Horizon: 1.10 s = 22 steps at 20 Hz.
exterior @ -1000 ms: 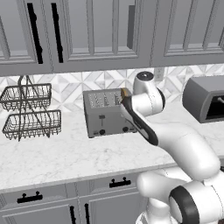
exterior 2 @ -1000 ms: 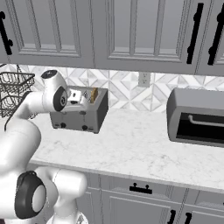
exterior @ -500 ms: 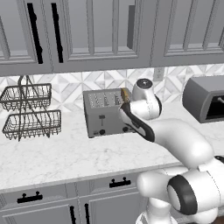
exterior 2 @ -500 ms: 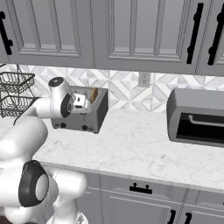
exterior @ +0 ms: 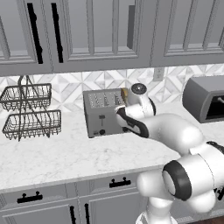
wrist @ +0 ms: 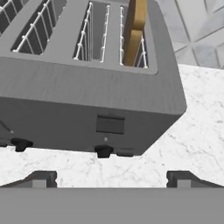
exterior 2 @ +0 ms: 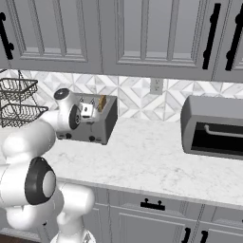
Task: Start the toaster. Once the lever pops up, take the bread to the plate on the dining counter.
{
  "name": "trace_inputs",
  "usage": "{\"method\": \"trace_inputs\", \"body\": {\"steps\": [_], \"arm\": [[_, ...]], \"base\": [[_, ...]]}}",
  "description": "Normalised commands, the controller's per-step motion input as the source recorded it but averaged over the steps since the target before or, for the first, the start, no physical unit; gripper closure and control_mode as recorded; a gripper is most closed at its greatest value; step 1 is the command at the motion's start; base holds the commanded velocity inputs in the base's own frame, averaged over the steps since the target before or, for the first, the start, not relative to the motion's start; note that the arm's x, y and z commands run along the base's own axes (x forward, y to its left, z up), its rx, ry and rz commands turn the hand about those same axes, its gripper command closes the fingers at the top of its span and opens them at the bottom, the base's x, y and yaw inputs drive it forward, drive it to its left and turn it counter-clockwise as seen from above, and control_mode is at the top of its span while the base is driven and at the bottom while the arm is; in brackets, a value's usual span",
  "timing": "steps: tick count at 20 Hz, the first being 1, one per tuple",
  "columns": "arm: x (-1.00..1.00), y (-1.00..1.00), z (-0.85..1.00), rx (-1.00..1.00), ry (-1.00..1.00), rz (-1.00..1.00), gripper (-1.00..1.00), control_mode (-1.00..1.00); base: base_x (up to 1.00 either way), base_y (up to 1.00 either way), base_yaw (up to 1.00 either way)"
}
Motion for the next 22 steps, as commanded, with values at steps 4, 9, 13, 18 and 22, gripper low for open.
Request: {"method": "trace_inputs", "body": {"steps": [4, 9, 13, 18, 22], "arm": [[0.44, 0.01, -0.15, -0.03, 0.0, 0.0, -1.0, -1.0], [0.29, 0.0, -0.28, -0.02, 0.0, 0.0, -1.0, -1.0], [0.3, 0.0, -0.17, 0.0, 0.0, 0.0, -1.0, -1.0], [0.36, 0.0, -0.21, 0.0, 0.0, 0.0, -1.0, -1.0], [0.24, 0.0, -0.17, 0.0, -0.01, 0.0, -1.0, -1.0]], "base": [[0.0, 0.0, 0.0], [0.0, 0.0, 0.0], [0.0, 0.0, 0.0], [0.0, 0.0, 0.0], [0.0, 0.0, 0.0]]}}
